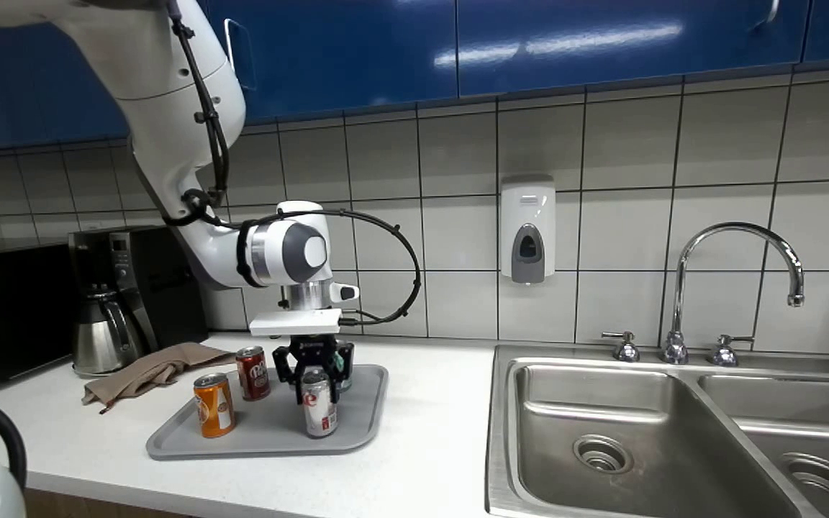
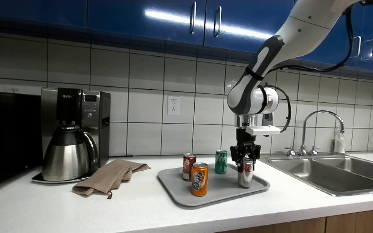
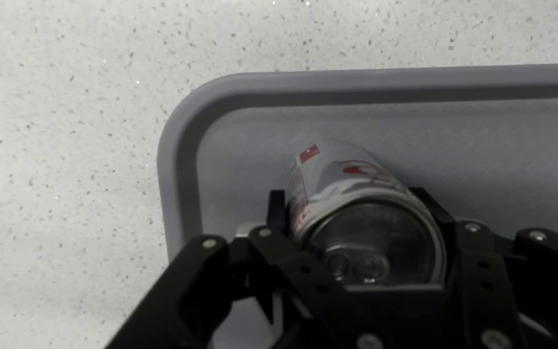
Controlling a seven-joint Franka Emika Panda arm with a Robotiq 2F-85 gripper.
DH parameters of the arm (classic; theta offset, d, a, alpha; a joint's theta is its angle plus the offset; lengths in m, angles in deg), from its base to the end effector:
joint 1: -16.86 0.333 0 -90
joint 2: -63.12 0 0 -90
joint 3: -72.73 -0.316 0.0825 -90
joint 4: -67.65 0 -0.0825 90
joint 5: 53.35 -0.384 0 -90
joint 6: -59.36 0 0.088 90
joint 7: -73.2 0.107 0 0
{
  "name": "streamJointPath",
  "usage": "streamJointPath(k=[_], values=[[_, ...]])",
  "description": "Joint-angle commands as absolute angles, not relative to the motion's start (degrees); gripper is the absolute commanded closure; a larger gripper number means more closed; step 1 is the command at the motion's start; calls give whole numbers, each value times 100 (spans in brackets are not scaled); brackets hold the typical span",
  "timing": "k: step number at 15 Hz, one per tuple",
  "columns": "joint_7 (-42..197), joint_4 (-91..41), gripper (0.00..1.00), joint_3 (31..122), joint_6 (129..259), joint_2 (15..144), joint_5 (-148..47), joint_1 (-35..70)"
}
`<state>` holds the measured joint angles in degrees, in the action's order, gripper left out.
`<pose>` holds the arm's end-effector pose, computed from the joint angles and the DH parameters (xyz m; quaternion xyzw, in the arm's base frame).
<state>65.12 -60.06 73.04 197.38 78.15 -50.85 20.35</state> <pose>0.5379 0.0296 0.2472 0.9924 0.1148 -0.0418 0.0128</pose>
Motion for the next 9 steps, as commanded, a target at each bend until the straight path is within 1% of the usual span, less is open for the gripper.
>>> streamJointPath(k=[1, 9], values=[[6527, -6122, 62, 7221, 19330, 7280, -5171, 1891], [6298, -6339, 62, 7517, 18727, 6496, -5208, 1494]])
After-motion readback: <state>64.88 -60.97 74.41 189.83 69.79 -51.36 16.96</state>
